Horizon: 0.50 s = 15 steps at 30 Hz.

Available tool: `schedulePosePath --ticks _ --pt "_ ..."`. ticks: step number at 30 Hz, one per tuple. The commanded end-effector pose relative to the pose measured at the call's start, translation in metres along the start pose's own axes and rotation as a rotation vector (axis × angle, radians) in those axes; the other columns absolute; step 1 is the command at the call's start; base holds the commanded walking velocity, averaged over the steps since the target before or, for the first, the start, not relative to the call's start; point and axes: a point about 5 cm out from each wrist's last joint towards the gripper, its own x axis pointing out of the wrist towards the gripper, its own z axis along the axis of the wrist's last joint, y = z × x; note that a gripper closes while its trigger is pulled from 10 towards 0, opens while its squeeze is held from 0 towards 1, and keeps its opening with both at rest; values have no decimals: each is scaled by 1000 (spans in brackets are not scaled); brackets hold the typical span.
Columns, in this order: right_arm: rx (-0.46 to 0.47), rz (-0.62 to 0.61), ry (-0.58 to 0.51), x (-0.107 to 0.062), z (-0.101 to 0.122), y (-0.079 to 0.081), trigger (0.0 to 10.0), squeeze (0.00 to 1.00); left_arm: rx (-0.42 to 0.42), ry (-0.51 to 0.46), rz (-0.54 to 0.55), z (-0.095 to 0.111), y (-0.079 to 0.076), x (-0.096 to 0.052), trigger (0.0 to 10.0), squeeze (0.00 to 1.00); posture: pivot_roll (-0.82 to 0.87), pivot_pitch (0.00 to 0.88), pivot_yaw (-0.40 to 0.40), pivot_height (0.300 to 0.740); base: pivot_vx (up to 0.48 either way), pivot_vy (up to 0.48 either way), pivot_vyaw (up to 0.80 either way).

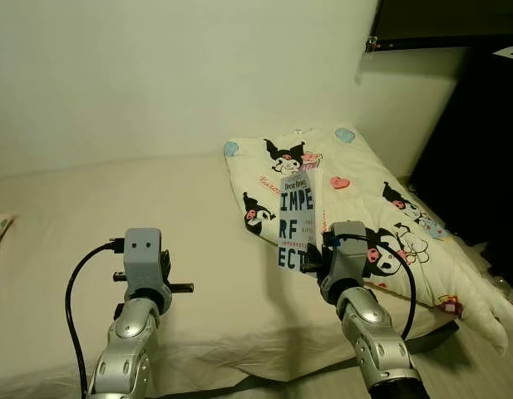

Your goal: Clean up the room

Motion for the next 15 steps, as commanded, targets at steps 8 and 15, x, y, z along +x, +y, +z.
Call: schedulePosePath --ticks 8,15 --pt "14 20 -38 1 4 4 10000 0 17 -6 -1 0 1 1 10000 0 -60 49 1 740 0 0 0" --pt "6 26 -34 1 4 4 10000 0 19 -5 1 -1 1 2 10000 0 -60 49 1 740 0 0 0"
